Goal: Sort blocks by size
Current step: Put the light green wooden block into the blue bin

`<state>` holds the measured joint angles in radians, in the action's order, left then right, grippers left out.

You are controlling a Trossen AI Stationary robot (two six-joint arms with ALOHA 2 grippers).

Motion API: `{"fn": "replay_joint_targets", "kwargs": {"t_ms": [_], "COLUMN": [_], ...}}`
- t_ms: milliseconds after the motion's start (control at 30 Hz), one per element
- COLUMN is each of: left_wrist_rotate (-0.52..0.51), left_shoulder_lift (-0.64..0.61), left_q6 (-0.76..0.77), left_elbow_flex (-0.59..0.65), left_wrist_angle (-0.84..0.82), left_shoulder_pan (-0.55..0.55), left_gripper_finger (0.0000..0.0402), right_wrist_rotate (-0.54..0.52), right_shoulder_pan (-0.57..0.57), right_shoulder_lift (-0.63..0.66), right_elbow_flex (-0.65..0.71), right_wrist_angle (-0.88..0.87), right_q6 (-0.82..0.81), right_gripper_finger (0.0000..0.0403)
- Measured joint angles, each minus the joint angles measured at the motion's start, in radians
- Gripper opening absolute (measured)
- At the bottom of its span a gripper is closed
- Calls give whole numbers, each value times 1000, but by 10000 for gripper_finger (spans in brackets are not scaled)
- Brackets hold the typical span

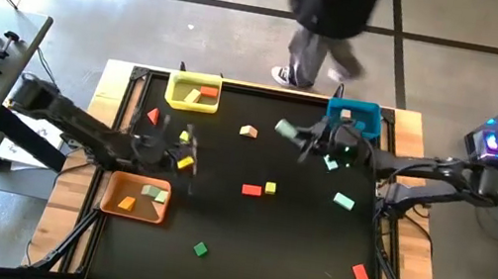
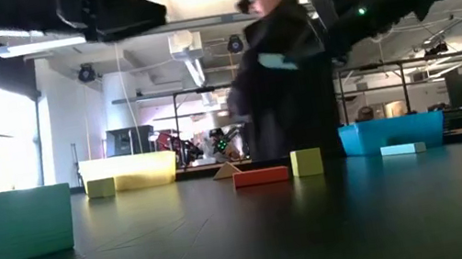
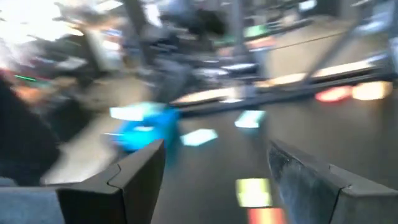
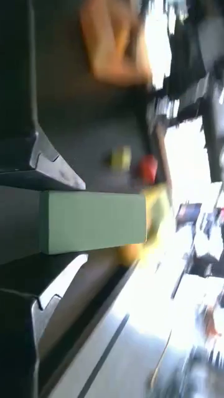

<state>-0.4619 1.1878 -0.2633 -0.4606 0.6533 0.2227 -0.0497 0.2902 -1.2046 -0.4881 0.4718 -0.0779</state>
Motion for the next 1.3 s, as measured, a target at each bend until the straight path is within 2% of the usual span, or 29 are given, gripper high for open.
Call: {"fn": "replay_joint_targets", "kwargs": {"t_ms": [33, 100, 233, 333, 500, 667, 867, 1000, 1300], "left_wrist_rotate": [-47, -73, -60, -8, 13, 3, -101, -136, -205], "left_shoulder_lift": [-35, -78, -87, -45, 53, 172, 291, 327, 336], "left_q6": [-49, -168, -415, -568, -655, -738, -842, -857, -849], "left_elbow_flex": [0, 0, 0, 0, 0, -2, -57, -86, -98], "left_wrist_angle": [-22, -50, -100, -121, -100, -12, 28, 25, 17], "left_shoulder_pan": [3, 10, 40, 62, 91, 115, 137, 141, 142], "left_gripper_finger": [268, 268, 268, 268, 268, 268, 263, 228, 107], "right_wrist_rotate": [22, 65, 160, 261, 387, 478, 523, 527, 530], "right_shoulder_pan": [-29, -79, -159, -195, -224, -227, -225, -225, -225], "right_shoulder_lift": [-26, -91, -251, -369, -528, -626, -677, -679, -680], "right_elbow_flex": [0, -11, -55, -107, -224, -340, -432, -455, -464], "right_wrist_angle": [45, 139, 273, 329, 340, 337, 310, 280, 242], "right_q6": [1, 4, 5, 8, 8, -17, -19, -17, -18], "right_gripper_finger": [133, 133, 133, 133, 133, 133, 134, 134, 134]}}
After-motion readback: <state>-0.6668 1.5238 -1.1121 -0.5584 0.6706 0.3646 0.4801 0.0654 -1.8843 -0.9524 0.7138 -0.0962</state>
